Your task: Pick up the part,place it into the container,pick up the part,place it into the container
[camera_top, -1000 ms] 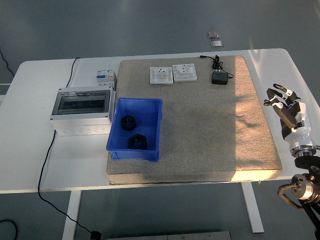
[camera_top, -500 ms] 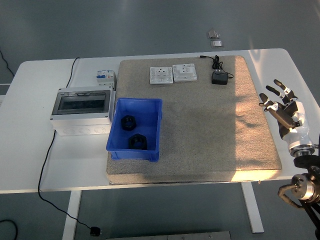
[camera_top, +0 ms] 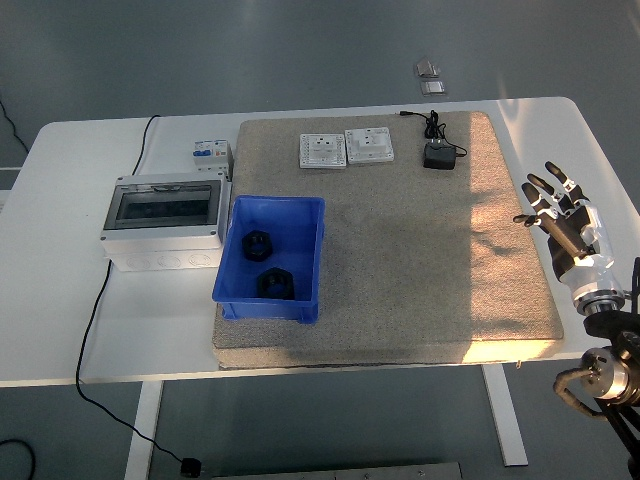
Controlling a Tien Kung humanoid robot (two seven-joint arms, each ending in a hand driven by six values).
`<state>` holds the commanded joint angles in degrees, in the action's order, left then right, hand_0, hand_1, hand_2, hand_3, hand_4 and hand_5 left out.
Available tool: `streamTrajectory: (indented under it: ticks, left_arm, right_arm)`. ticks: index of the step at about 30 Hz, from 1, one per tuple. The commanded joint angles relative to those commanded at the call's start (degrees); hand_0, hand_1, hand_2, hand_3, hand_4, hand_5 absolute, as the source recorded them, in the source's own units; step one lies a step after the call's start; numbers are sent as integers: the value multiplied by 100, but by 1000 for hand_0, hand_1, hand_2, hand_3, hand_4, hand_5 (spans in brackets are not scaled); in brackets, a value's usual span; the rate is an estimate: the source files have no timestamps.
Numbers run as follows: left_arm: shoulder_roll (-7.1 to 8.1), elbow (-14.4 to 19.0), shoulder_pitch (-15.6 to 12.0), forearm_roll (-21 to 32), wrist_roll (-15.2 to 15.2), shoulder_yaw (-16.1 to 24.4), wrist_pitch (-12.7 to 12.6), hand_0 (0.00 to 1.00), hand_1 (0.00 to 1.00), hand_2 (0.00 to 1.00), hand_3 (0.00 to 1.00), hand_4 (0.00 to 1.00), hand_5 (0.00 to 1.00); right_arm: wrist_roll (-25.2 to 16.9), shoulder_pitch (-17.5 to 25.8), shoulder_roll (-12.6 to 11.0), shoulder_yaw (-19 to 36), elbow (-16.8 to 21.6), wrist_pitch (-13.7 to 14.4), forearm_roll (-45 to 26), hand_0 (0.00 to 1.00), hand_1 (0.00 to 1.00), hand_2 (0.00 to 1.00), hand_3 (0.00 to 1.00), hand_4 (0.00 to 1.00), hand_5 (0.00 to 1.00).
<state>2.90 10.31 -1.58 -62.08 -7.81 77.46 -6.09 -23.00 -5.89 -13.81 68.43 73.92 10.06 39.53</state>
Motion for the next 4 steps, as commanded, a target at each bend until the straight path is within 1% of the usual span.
streamTrajectory:
  ticks: [4]
  left_arm:
    - [5,0,4,-32,-6,-10,3,725,720,748,775,816,686]
  right_arm:
    - [54,3,-1,-6,-4,19,-22,357,268,837,875,984,292]
